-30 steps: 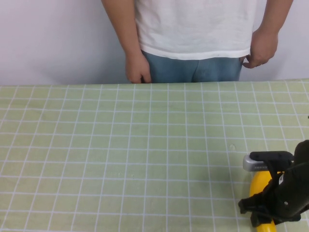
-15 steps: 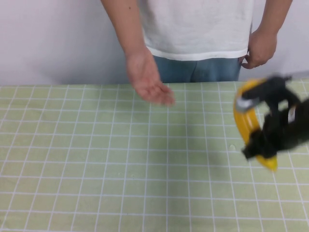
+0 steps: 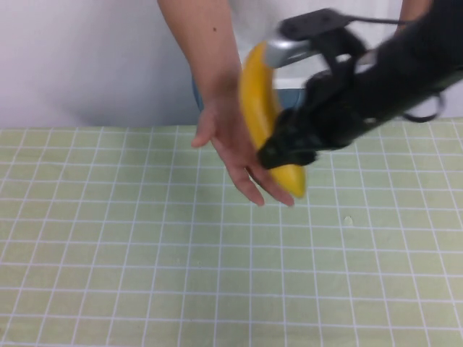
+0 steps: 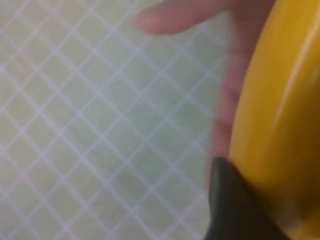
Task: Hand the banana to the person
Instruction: Hand the grabbed banana to the person
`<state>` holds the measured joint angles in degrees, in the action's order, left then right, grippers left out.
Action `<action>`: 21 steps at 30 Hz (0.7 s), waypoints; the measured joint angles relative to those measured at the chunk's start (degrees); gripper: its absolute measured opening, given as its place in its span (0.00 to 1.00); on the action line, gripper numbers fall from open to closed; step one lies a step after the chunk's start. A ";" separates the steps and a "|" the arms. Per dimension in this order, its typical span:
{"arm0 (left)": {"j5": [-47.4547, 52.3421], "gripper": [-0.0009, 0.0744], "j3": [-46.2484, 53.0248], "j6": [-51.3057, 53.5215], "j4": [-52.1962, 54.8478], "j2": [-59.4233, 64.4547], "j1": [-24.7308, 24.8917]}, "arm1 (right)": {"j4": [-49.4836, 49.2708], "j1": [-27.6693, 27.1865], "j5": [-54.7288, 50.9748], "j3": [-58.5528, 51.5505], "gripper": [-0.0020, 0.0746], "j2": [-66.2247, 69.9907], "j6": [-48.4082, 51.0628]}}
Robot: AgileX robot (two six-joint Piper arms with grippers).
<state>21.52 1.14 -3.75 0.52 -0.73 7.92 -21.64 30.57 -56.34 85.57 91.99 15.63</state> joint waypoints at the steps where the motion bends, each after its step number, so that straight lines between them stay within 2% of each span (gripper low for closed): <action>1: 0.00 0.01 0.00 0.00 0.00 0.00 0.00 | -0.09 0.65 -0.57 0.98 0.35 0.98 -0.95; 9: 0.00 0.01 0.00 0.00 0.00 0.00 0.00 | 1.86 1.57 -4.36 4.02 0.35 8.14 -10.50; 11: 0.00 0.01 0.00 0.00 0.00 0.00 0.00 | 2.17 1.57 -4.52 4.16 0.39 8.54 -11.15; 16: 0.00 0.01 0.00 0.00 0.00 0.00 0.00 | 2.17 1.57 -4.98 4.30 0.61 8.68 -11.65; 21: 0.00 0.01 0.00 0.00 0.00 0.00 0.00 | 3.00 1.57 -6.44 4.93 0.66 7.09 -11.65</action>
<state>21.52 1.14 -3.75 0.52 -0.73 7.92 -18.64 32.14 -62.78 90.50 99.07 3.98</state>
